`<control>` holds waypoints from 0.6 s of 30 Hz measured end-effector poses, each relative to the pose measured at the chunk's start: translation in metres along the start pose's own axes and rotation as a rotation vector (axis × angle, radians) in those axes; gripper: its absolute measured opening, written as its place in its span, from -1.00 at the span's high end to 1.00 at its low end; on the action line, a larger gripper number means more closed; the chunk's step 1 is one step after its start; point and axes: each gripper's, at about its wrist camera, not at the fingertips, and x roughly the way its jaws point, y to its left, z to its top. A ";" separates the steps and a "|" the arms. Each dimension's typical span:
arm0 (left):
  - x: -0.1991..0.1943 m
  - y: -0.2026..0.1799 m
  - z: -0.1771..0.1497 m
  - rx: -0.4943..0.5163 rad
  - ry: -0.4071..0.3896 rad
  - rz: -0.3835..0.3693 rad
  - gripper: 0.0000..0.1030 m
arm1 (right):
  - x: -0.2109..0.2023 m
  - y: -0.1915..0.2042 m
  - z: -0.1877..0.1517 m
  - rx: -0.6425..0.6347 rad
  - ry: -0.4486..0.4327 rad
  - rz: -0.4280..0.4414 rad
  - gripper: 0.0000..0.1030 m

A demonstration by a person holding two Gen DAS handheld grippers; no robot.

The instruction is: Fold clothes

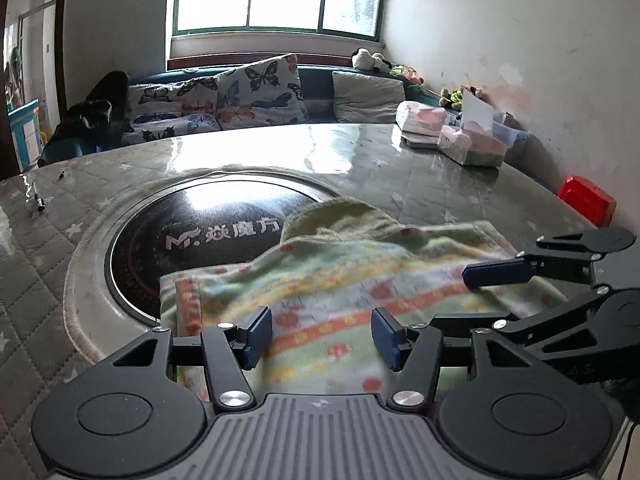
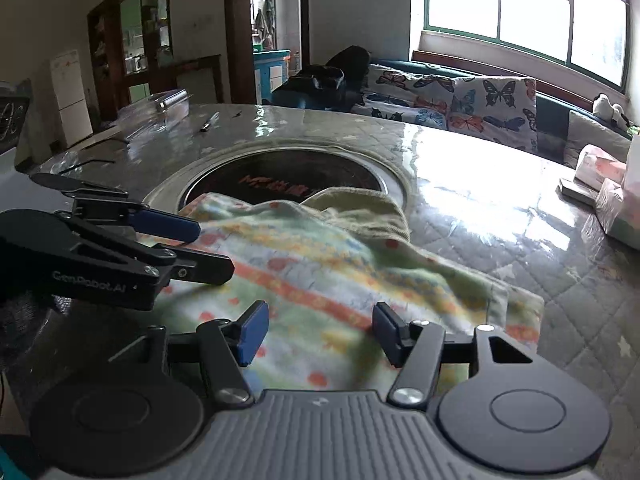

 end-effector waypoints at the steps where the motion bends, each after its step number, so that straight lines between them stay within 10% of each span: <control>1: -0.002 -0.002 -0.003 0.007 -0.002 0.003 -0.14 | -0.002 0.001 -0.002 -0.001 -0.001 0.003 -0.14; 18: -0.015 -0.013 -0.027 0.069 -0.027 0.021 -0.26 | -0.025 0.006 -0.027 -0.014 -0.008 -0.038 -0.15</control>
